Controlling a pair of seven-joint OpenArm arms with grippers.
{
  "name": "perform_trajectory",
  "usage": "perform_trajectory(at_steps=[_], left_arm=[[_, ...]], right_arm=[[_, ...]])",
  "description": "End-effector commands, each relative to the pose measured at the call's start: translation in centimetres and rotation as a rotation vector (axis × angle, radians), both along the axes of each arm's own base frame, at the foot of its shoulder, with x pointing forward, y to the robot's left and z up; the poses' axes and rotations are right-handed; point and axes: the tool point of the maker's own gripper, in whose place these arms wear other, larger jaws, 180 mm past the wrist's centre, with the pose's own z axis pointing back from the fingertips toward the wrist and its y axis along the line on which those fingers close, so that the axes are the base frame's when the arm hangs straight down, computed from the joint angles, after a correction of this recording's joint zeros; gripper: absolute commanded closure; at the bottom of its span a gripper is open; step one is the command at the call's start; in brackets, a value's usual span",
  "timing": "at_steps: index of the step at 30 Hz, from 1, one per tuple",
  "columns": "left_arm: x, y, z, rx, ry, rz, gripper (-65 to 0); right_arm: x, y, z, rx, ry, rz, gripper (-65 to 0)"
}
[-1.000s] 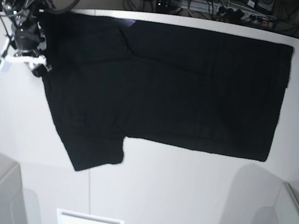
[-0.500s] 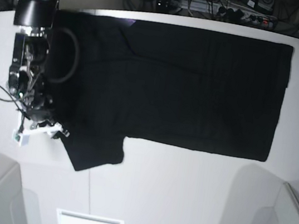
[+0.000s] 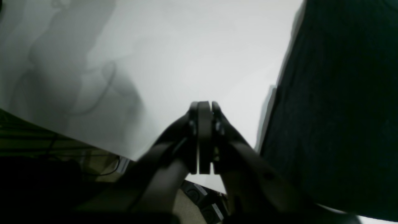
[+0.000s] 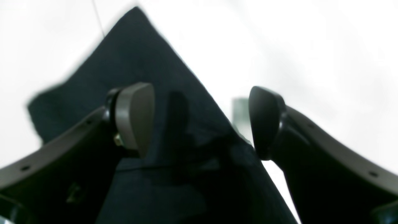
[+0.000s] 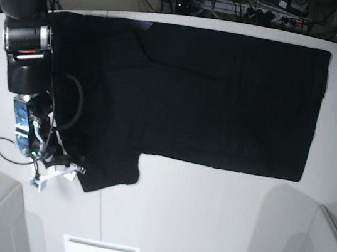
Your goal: Fold the T-shirt properly
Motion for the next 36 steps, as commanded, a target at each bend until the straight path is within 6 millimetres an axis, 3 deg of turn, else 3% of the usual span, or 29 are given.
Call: perform_trajectory(at_steps=[1,11,16,20,23,25,27,30,32,34,36], left_arm=[[0.4,0.4,1.2,0.027,-0.029,-0.014,0.0],[0.5,0.3,1.1,0.026,-0.030,-0.015,0.0],[0.5,0.3,1.1,0.025,-0.029,-0.016,0.0],[0.6,0.2,1.1,0.023,-0.029,-0.019,0.0],[0.6,0.2,1.1,0.021,-0.032,-0.019,0.0],[1.4,-0.2,1.1,0.014,-0.048,-0.028,0.0],[2.3,-0.6,0.9,0.004,-0.060,-0.039,-9.4],[3.3,-0.2,0.9,-0.004,-0.085,-0.031,-31.9],[4.0,-0.1,0.9,-0.014,-0.106,-0.021,-43.6],[4.8,0.1,0.7,-0.034,-0.109,-0.013,-52.5],[6.5,0.6,1.1,-0.049,-0.112,-0.012,-57.3]], right_arm=[[1.8,-0.8,2.0,-0.024,-0.059,0.006,-44.9],[1.1,-0.1,0.3,-0.063,-0.049,0.073,-42.9],[0.7,0.1,-0.2,-0.060,-0.041,0.075,-25.1],[0.7,0.1,-0.2,-0.060,-0.041,0.075,-14.4],[0.7,0.0,-0.2,-0.056,-0.041,0.069,-2.0],[0.6,-0.1,-0.2,-0.056,-0.040,0.064,0.0],[0.7,-0.1,-0.2,-0.055,-0.040,0.063,0.0],[0.6,-0.1,-0.3,-0.055,-0.037,0.062,0.0],[0.6,0.0,-0.3,-0.053,-0.037,0.062,0.0],[0.6,0.0,-0.3,-0.053,-0.037,0.062,0.0],[0.7,0.1,-0.1,-0.052,-0.043,0.065,0.0]])
